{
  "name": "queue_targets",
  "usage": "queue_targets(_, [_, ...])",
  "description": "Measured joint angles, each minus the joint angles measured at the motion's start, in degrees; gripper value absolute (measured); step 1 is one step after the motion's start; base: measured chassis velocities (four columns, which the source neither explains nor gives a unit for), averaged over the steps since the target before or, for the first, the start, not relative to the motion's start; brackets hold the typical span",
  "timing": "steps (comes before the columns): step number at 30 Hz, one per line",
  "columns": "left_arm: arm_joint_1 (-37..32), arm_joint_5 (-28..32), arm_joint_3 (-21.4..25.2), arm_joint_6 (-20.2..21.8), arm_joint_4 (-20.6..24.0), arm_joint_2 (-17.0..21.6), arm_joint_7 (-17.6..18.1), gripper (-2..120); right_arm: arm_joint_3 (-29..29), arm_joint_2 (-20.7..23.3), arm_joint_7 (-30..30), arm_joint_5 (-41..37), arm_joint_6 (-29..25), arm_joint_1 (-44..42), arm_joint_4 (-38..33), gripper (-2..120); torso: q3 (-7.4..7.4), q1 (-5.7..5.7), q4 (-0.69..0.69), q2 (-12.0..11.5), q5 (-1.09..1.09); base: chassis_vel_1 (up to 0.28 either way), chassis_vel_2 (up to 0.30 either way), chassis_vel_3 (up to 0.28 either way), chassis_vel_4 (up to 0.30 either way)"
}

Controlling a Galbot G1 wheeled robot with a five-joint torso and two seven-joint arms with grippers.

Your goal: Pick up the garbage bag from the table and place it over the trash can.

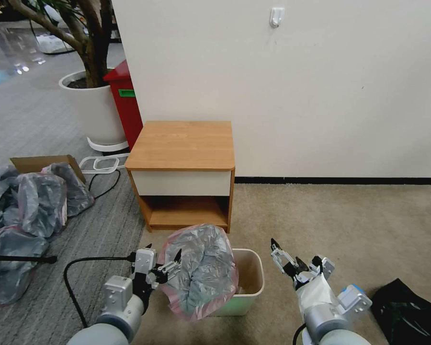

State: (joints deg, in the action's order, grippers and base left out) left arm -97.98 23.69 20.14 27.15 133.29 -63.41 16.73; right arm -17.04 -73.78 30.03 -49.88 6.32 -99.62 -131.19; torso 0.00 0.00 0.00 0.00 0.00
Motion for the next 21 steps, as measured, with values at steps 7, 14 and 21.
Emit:
queue_targets(7, [2.2,3.4,-2.0,2.6,-1.7,0.0,2.8,54,1.7,-1.1,0.0,2.6,-0.8,0.1,1.3,100,0.00,0.00,0.00,0.0,0.00,0.000,0.000,0.000,0.000])
queue_targets(14, [3.7,3.8,-3.7,3.8,-4.0,-0.4,3.6,56,2.0,-1.5,0.0,3.3,-1.2,0.6,2.1,100,0.00,0.00,0.00,0.0,0.00,0.000,0.000,0.000,0.000])
queue_targets(21, [5.0,3.8,-5.5,4.7,-5.6,-0.9,4.0,59,1.9,-1.8,0.0,3.8,-1.6,0.7,2.6,100,0.00,0.00,0.00,0.0,0.00,0.000,0.000,0.000,0.000])
